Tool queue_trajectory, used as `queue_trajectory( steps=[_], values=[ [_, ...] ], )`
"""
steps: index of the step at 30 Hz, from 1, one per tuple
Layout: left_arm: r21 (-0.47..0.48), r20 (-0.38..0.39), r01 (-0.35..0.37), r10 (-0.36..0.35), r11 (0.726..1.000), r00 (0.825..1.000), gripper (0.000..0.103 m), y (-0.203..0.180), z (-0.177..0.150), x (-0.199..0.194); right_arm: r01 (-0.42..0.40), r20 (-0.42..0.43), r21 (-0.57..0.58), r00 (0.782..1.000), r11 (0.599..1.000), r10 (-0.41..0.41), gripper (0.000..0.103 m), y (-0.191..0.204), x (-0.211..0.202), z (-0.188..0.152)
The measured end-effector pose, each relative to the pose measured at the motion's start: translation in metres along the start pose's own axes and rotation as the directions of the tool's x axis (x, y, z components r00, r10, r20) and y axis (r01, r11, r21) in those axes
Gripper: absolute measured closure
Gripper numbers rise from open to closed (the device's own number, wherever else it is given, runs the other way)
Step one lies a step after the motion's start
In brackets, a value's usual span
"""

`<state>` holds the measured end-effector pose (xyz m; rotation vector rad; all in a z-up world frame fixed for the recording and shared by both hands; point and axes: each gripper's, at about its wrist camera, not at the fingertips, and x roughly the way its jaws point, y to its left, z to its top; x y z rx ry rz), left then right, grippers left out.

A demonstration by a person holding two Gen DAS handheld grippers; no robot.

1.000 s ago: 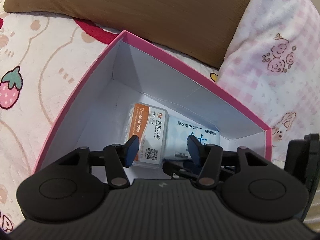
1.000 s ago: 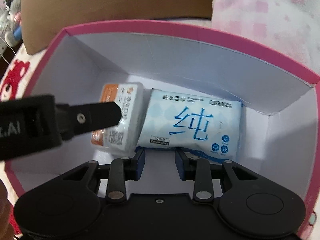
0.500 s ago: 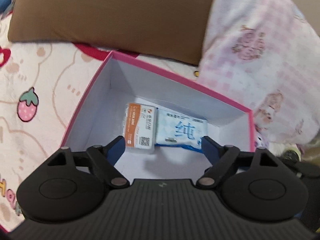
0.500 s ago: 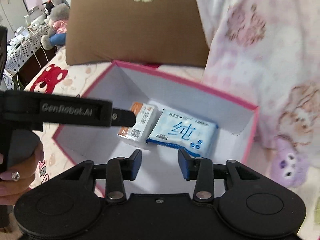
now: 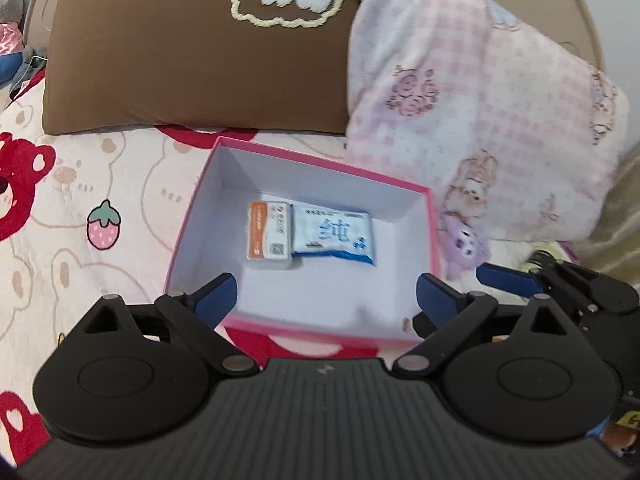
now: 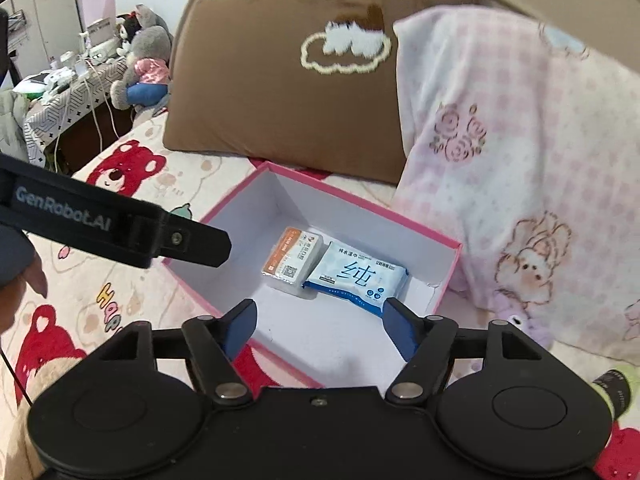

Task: Organize objects
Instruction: 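Withdraw the left tool and move it toward the white packet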

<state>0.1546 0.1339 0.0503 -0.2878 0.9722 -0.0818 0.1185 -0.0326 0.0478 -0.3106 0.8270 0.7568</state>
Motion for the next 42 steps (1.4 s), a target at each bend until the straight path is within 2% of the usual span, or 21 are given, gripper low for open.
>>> queue_trajectory(
  steps=[2,9,13,16,20,24,28,37,40,42],
  values=[
    [0.016,-0.002,0.005,-0.005,1.0,1.0,0.006,-0.006,-0.004,-0.012,-0.003,0.015,-0.015,1.0,1.0,0.004,0.02,0.004,-0.016,-0.002],
    [0.059,-0.028,0.044,-0.043,0.997,0.999,0.006,-0.021,-0.021,-0.043,0.003,0.05,-0.059,0.999,0.998,0.0,0.018,0.014,-0.06,-0.015],
    [0.096,-0.013,0.054,-0.053,0.994,0.999,0.006,-0.031,-0.031,-0.06,0.003,0.059,-0.084,0.998,0.996,0.002,0.016,0.013,-0.081,-0.025],
    [0.112,-0.013,0.066,-0.065,0.992,0.998,0.006,-0.038,-0.04,-0.07,0.004,0.056,-0.093,0.998,0.996,0.002,0.015,0.008,-0.094,-0.034],
    [0.085,-0.022,0.112,-0.11,0.99,0.994,0.006,-0.042,-0.053,-0.08,-0.002,0.036,-0.106,0.999,0.994,0.006,0.015,0.0,-0.107,-0.049],
    [0.118,-0.012,0.111,-0.11,0.987,0.994,0.005,-0.053,-0.066,-0.088,-0.004,0.03,-0.111,1.0,0.994,0.008,0.015,-0.008,-0.118,-0.064],
    [0.144,-0.003,0.123,-0.124,0.982,0.992,0.001,-0.065,-0.079,-0.087,-0.022,0.04,-0.091,0.999,0.996,0.026,0.015,-0.02,-0.125,-0.078],
    [0.178,-0.034,0.155,-0.152,0.972,0.988,0.0,-0.093,-0.102,-0.064,-0.035,0.046,-0.037,0.998,0.999,0.037,0.015,-0.052,-0.126,-0.106],
    [0.205,-0.039,0.171,-0.167,0.964,0.985,0.0,-0.102,-0.11,-0.052,-0.038,0.067,0.005,0.997,0.999,0.038,0.015,-0.068,-0.125,-0.111],
    [0.214,-0.05,0.173,-0.166,0.961,0.985,0.0,-0.106,-0.113,-0.044,-0.072,0.107,0.019,0.992,0.997,0.07,0.015,-0.077,-0.125,-0.115]
  ],
)
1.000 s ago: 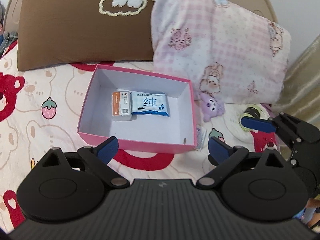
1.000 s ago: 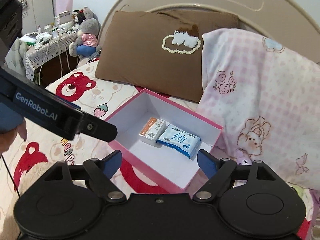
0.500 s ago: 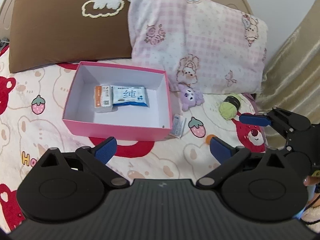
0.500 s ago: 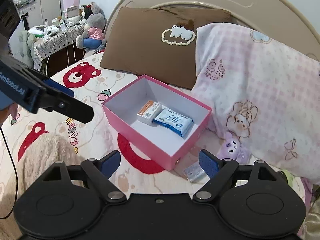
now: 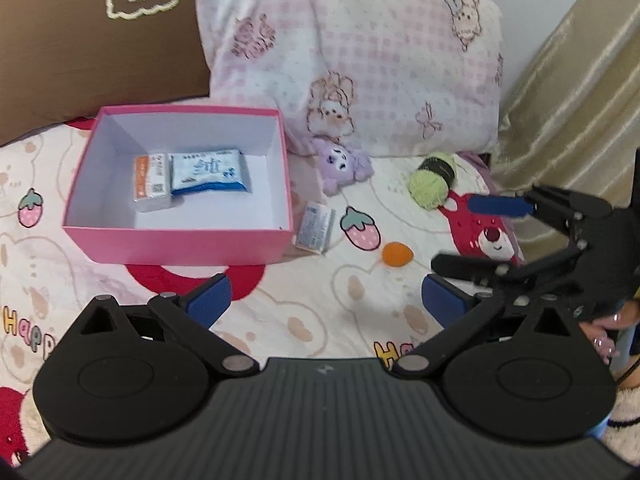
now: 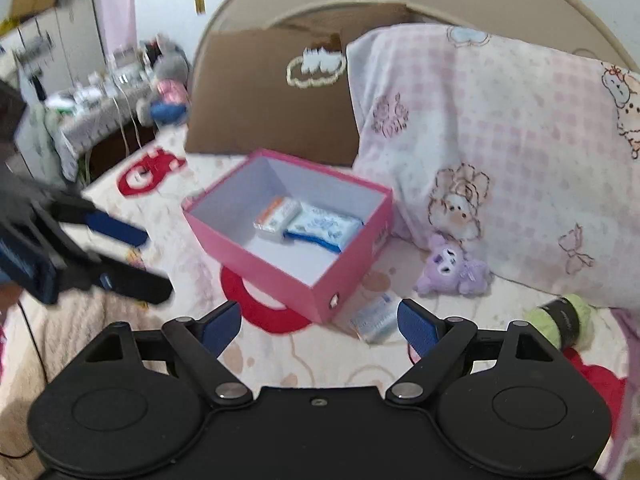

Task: Organize objects
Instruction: 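Withdraw the left tool and move it toward the white packet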

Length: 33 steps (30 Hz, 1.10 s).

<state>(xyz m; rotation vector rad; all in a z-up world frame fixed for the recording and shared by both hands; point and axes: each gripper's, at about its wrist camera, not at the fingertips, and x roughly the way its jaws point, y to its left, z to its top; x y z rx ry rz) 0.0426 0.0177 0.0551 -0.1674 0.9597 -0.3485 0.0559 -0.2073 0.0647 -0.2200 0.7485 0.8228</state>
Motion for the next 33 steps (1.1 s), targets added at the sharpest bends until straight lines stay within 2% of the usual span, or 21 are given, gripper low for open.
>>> queue_trajectory(
  steps=[5,11,16,18,21,26,29,31,33],
  values=[
    [-0.002,0.003,-0.024,0.024,1.0,1.0,0.003,-0.006,-0.006,0.023,-0.032,0.058,0.035,0.998,0.999,0.03,0.015,-0.021,0.009,-0.007],
    [-0.089,-0.044,0.0,-0.004,0.996,0.999,0.004,-0.002,-0.012,0.065,-0.064,0.058,0.113,0.997,0.991,0.058,0.015,-0.045,0.039,-0.009],
    [-0.146,-0.06,-0.013,0.004,0.989,0.998,0.006,-0.001,-0.019,0.103,-0.095,0.036,0.183,0.995,0.979,0.09,0.015,-0.066,0.071,-0.012],
    [-0.164,-0.045,-0.021,0.013,0.986,0.999,0.008,-0.002,-0.022,0.114,-0.103,0.022,0.188,0.995,0.977,0.1,0.015,-0.072,0.083,-0.013],
    [-0.131,-0.013,-0.039,0.037,0.991,0.999,0.014,-0.008,-0.025,0.127,-0.093,-0.001,0.18,0.996,0.979,0.095,0.015,-0.077,0.099,-0.012],
    [-0.16,0.018,-0.013,0.016,0.987,1.0,0.018,-0.008,-0.03,0.152,-0.078,-0.049,0.047,0.996,0.996,0.08,0.015,-0.073,0.121,-0.011],
    [-0.157,0.039,-0.025,0.032,0.987,0.999,0.018,-0.01,-0.036,0.168,-0.093,-0.058,0.04,0.994,0.995,0.095,0.016,-0.079,0.137,-0.014],
    [-0.168,0.053,-0.016,0.025,0.986,0.998,0.022,-0.009,-0.04,0.179,-0.104,-0.071,0.026,0.992,0.994,0.105,0.018,-0.082,0.147,-0.019],
    [-0.155,0.109,-0.004,0.021,0.988,0.994,0.025,-0.01,-0.045,0.19,-0.124,-0.08,0.042,0.989,0.991,0.127,0.022,-0.087,0.155,-0.022]
  ],
)
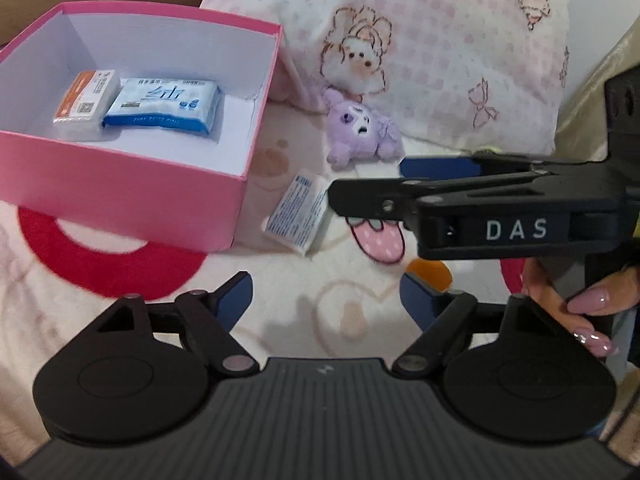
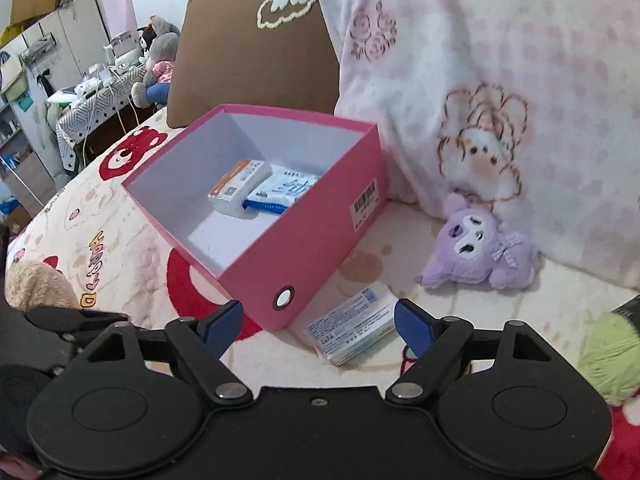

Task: Organize objects
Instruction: 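Withdraw the left tool and move it toward the white packet, then close the left gripper on the white packet while the right gripper approaches it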

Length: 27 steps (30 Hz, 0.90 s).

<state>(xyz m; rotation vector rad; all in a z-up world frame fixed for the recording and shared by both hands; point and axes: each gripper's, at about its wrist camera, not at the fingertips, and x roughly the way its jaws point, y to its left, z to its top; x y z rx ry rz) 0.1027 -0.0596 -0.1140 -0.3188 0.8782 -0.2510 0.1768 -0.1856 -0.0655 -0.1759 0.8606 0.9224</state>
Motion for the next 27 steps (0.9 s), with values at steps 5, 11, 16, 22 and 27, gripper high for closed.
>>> queue_trajectory(
  steps=[5,11,16,22,27],
  values=[
    [0.031,0.045,0.053,-0.054,0.998,0.998,0.032,0.007,-0.012,0.025,-0.031,-0.033,0.068,0.999,0.997,0.034,0.032,-0.018,0.012,-0.002],
    [0.054,0.102,0.01,-0.016,0.998,0.995,0.04,0.006,-0.019,0.043,-0.014,-0.071,0.083,0.997,0.996,0.02,0.056,-0.033,0.034,-0.006],
    [0.092,0.141,-0.055,0.042,0.994,0.989,0.046,0.004,-0.022,0.054,0.048,-0.068,0.08,0.997,0.996,-0.043,0.056,-0.039,0.048,-0.007],
    [0.079,0.17,-0.048,0.034,0.996,0.985,0.05,0.006,-0.022,0.053,0.064,-0.04,0.088,0.997,0.994,-0.06,0.056,-0.045,0.062,-0.003],
    [0.094,0.198,-0.057,0.037,0.994,0.979,0.05,0.005,-0.02,0.049,0.064,-0.058,0.137,0.997,0.989,-0.057,0.056,-0.064,0.081,-0.002]
  ],
)
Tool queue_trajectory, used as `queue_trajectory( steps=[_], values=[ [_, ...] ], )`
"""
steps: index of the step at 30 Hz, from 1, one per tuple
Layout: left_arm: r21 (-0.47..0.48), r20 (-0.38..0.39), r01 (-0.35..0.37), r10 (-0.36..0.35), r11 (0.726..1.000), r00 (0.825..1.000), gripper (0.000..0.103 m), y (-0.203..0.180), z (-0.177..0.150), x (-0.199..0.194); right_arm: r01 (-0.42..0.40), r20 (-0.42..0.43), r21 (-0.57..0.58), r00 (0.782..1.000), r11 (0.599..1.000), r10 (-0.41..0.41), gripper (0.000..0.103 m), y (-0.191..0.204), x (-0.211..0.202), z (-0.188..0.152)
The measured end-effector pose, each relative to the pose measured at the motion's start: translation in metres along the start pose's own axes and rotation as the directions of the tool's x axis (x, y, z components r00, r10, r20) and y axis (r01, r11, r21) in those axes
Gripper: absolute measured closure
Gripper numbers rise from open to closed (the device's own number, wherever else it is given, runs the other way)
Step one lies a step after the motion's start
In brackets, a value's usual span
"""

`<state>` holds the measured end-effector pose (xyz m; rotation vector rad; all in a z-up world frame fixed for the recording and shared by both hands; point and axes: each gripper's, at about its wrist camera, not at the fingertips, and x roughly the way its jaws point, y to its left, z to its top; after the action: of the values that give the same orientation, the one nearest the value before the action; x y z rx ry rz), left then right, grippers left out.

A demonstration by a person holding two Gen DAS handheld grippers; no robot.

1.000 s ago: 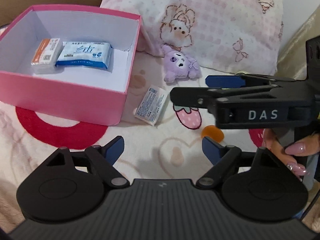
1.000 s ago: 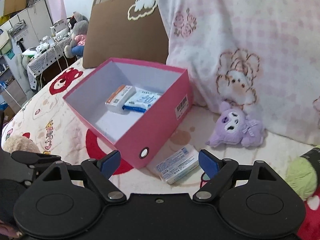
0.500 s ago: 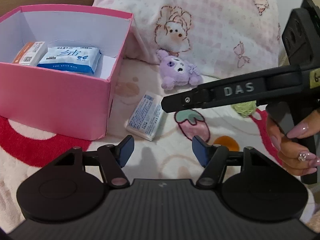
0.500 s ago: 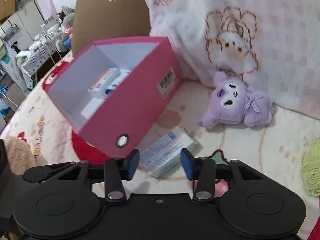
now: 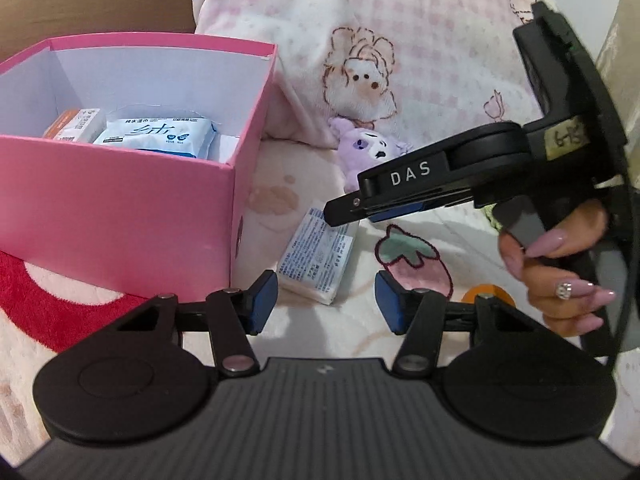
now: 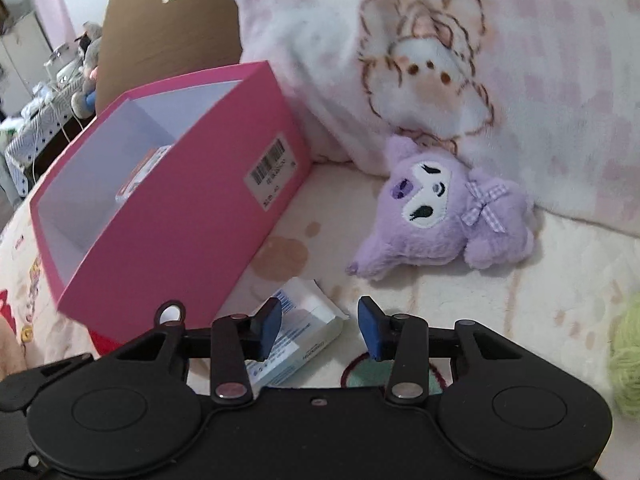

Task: Organize objects
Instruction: 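Close the left gripper on the white packet while the right gripper approaches it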

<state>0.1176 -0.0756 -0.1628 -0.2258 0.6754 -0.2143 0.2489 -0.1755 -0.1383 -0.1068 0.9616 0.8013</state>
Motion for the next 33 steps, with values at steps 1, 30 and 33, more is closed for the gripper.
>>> queue_trajectory(
  steps=[1,30,33],
  values=[
    [-0.002,-0.001,0.004,-0.004,1.0,1.0,0.05,0.0,-0.001,0.0,-0.009,-0.006,-0.003,1.0,1.0,0.009,0.056,-0.001,0.002,0.0],
    [-0.023,-0.061,0.02,-0.022,1.0,0.998,0.062,0.005,0.0,0.025,-0.089,-0.079,0.145,0.992,0.985,0.102,0.061,-0.012,0.005,-0.01],
    [-0.039,-0.072,0.056,-0.059,0.998,0.996,0.059,0.006,0.0,0.023,-0.076,-0.096,0.174,0.991,0.982,0.094,0.061,-0.012,0.002,-0.012]
  ],
)
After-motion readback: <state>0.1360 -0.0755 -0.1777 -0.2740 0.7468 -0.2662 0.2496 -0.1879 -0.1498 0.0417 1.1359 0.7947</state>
